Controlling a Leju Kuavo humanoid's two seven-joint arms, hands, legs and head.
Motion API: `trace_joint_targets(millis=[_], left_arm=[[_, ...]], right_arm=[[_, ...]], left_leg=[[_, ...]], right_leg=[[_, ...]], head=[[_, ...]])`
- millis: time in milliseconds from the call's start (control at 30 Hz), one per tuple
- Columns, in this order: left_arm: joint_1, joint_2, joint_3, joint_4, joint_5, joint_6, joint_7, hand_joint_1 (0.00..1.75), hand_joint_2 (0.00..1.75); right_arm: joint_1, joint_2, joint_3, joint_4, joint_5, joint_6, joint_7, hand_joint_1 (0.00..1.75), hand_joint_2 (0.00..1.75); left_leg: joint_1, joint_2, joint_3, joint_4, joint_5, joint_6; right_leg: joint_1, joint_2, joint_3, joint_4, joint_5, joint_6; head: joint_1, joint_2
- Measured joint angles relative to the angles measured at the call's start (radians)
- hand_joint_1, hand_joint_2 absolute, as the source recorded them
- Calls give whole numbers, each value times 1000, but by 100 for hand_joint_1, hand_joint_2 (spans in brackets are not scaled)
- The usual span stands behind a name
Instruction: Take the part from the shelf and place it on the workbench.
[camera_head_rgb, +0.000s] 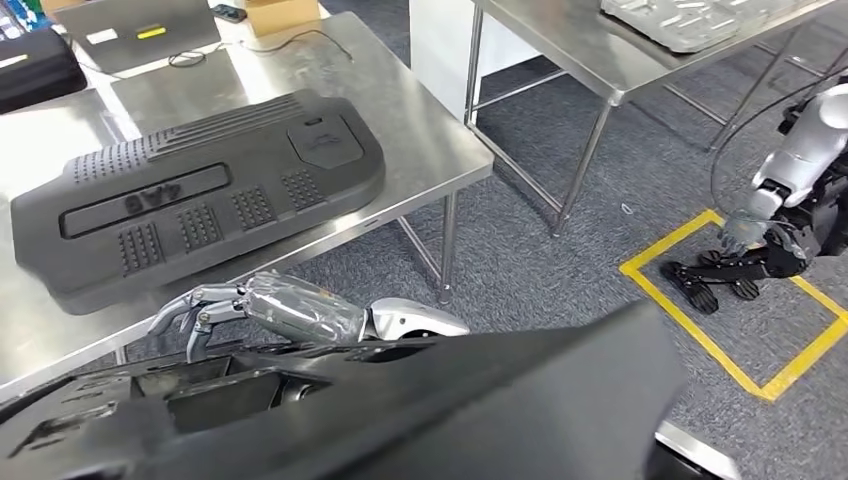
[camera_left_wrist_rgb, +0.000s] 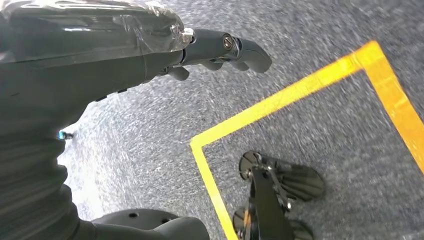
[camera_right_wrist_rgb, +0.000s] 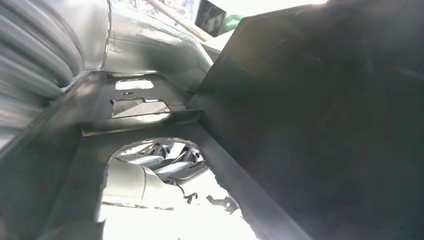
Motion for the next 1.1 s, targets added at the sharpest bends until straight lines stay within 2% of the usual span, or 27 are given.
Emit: trace_joint_targets(millis=[67, 100, 133, 200, 233, 267, 300, 333, 367, 433, 467, 500, 567, 600, 667, 700, 733, 767, 800, 833, 867, 900, 967, 1000, 1067, 1100], left_arm=[[2, 1, 0, 0, 0, 0, 3, 0, 175], [3, 2, 0, 0, 0, -1, 5, 0, 175], [3, 2, 0, 0, 0, -1, 7, 0, 175], [0, 1, 0, 0, 0, -1, 8, 0, 175], [-3, 1, 0, 0, 0, -1, 8, 0, 175], [-4, 1, 0, 0, 0, -1, 8, 0, 175], [-4, 1, 0, 0, 0, -1, 8, 0, 175], [-3, 1, 0, 0, 0, -1, 9, 0, 175], [-2, 2, 0, 0, 0, -1, 10, 0, 175], [-2, 2, 0, 0, 0, -1, 12, 0, 175], [-3, 2, 0, 0, 0, -2, 13, 0, 175], [-4, 2, 0, 0, 1, -2, 14, 0, 175], [-4, 2, 0, 0, 1, -3, 15, 0, 175], [-2, 2, 0, 0, 1, -3, 16, 0, 175], [-2, 2, 0, 0, 1, -3, 17, 0, 175], [-4, 2, 0, 0, 1, -3, 17, 0, 175], [-6, 2, 0, 0, 1, -3, 17, 0, 175], [-7, 2, 0, 0, 1, -4, 17, 0, 175], [-7, 2, 0, 0, 1, -5, 17, 0, 175], [-7, 2, 0, 0, 1, -6, 17, 0, 175], [-6, 2, 0, 0, 1, -6, 17, 0, 175], [-6, 1, 0, 0, 1, -7, 17, 0, 175], [-6, -1, 0, 0, 1, -7, 18, 0, 175], [-5, -2, 0, 0, 2, -8, 18, 0, 175], [-3, -2, 0, 0, 2, -10, 18, 0, 175], [-3, -2, 0, 0, 2, -12, 18, 0, 175]], right_arm=[[-1, 2, 0, 0, 1, 0, 0, 175, 175], [-2, 4, 0, 0, 2, 1, 0, 175, 175], [-4, 6, 0, 0, 3, 1, -1, 175, 175], [-6, 10, 0, 0, 4, 2, -2, 175, 175], [-6, 10, 0, 1, 5, 3, -3, 175, 175], [-5, 10, 0, 2, 5, 3, -2, 175, 175], [-4, 10, 1, 2, 6, 3, -2, 175, 175], [-4, 10, 1, 3, 6, 3, -2, 175, 175], [-4, 10, 1, 3, 6, 3, -2, 175, 175], [-4, 10, 1, 3, 6, 3, -2, 175, 175], [-4, 10, 1, 3, 6, 3, -2, 175, 175], [-4, 10, 1, 3, 6, 3, -2, 175, 175], [-5, 11, 1, 3, 6, 3, -2, 175, 175], [-5, 12, 1, 3, 6, 3, -2, 175, 175], [-7, 13, 2, 4, 6, 3, -2, 175, 175], [-6, 12, 2, 4, 6, 3, -3, 175, 175], [-4, 11, 2, 6, 5, 3, -3, 175, 175], [-2, 9, 2, 7, 3, 3, -3, 175, 175], [0, 7, 2, 9, 0, 3, -3, 175, 175], [2, 6, 2, 10, -3, 3, -3, 175, 175], [2, 5, 2, 12, -6, 3, -3, 175, 175], [2, 4, 2, 13, -8, 2, -3, 175, 175], [1, 4, 2, 14, -10, -1, -3, 175, 175], [1, 4, 2, 16, -11, -2, -4, 175, 175], [0, 4, 2, 20, -11, -4, -4, 175, 175], [0, 4, 2, 21, -11, -5, -4, 175, 175]], left_leg=[[3, -15, -3, -3, 2, -14], [3, -5, -4, 2, -1, -20], [3, 17, -11, 19, -13, -26], [3, 79, -51, 113, -65, -36], [5, 97, -85, 180, -97, -42], [7, 105, -114, 240, -120, -46], [9, 109, -132, 274, -126, -49], [11, 111, -130, 269, -114, -51], [11, 118, -106, 223, -85, -51], [8, 158, -31, 81, -21, -46], [5, 175, -6, 29, -3, -39], [2, 185, 5, 2, 3, -32], [-2, 167, 1, -4, 3, -16], [-1, 156, 2, -7, 4, -10], [3, 133, 4, -13, 9, 5], [5, 123, 5, -14, 10, 10], [4, 112, 5, -14, 10, 15], [2, 102, 5, -13, 10, 18], [-1, 92, 5, -12, 8, 19], [-4, 82, 6, -10, 7, 21], [-6, 73, 7, -8, 5, 21], [-7, 65, 8, -6, 3, 21], [-10, 55, 7, -2, -1, 16], [-9, 53, 5, -1, -3, 11], [-7, 51, 4, 0, -5, 1], [-5, 53, 4, 0, -6, 1]], right_leg=[[3, -16, 3, -5, 1, -8], [2, -26, 6, -10, 3, -14], [0, -38, 11, -17, 5, -20], [-2, -65, 19, -25, 6, -29], [-1, -78, 21, -26, 4, -32], [0, -92, 22, -25, 2, -32], [0, -105, 23, -25, 0, -32], [0, -118, 24, -25, -2, -31], [0, -129, 27, -24, -5, -29], [4, -151, 35, -21, -14, -20], [6, -161, 39, -20, -18, -15], [9, -170, 42, -20, -22, -9], [11, -189, 49, -23, -26, 2], [9, -185, 51, -21, -30, 9], [2, -139, 33, 27, -63, 18], [-1, -107, 8, 82, -92, 21], [-2, -84, -28, 152, -124, 21], [-2, -74, -66, 220, -147, 21], [-1, -70, -93, 263, -152, 21], [-1, -68, -104, 270, -138, 19], [0, -67, -96, 234, -104, 15], [1, -64, -73, 167, -60, 8], [6, -52, -26, 40, -1, -4], [10, -48, -14, 7, 10, -8], [14, -47, -11, -7, 11, -11], [15, -48, -10, -8, 11, -11]], head=[[1, 0], [2, 0], [-2, 0], [-13, 0], [-18, 0], [-19, 0], [-20, 0], [-21, 0], [-22, 0], [-27, 0], [-26, 0], [-24, 0], [-16, 0], [-12, 0], [-5, 0], [0, 0], [6, 0], [11, 0], [15, 0], [18, 0], [21, 0], [24, 0], [25, 0], [24, 0], [21, 0], [20, 0]])
